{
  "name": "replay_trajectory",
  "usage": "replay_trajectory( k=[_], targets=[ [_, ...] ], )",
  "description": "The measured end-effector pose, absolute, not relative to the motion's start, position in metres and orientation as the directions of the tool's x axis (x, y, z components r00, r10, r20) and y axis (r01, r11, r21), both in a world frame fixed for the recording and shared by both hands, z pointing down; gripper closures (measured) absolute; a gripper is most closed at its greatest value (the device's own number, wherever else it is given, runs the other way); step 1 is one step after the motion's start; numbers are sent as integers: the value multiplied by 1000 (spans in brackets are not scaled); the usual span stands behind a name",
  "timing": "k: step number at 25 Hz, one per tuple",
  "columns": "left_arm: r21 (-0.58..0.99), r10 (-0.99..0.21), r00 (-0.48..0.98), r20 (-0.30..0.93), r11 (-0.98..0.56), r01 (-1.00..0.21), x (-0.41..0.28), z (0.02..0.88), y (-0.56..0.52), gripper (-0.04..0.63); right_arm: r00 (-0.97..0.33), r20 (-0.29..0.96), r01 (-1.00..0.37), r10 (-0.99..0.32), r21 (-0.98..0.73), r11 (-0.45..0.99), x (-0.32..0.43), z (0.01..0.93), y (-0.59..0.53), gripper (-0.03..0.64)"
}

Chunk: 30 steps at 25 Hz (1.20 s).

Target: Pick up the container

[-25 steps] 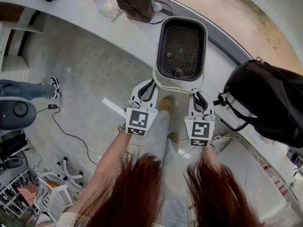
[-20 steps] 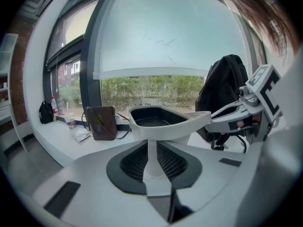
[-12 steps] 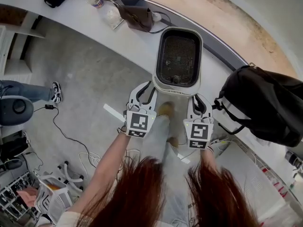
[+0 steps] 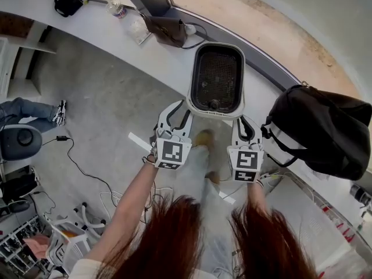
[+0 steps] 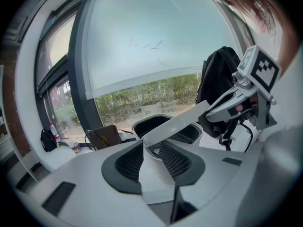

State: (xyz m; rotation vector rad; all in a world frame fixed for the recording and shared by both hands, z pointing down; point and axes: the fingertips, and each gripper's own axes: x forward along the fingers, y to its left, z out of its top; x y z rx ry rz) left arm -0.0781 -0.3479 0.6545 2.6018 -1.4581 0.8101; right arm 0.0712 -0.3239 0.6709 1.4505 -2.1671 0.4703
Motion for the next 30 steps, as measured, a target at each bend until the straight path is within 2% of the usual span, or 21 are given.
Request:
replay_trajectory(
  k=[4, 21, 30],
  targets=[
    [-251, -770, 439, 463, -589, -768, -74, 645, -358, 480, -317, 587, -926, -745, -23, 376, 74, 669, -326, 518],
    [-316, -777, 467, 422, -609, -727, -63, 621, -396, 480, -252, 516, -908, -819, 167, 384, 82, 635, -374, 485],
    [-286, -783, 485, 389, -603, -745, -65, 615, -415, 497, -233, 469, -900, -852, 228, 372, 81, 627, -406, 485]
  ],
)
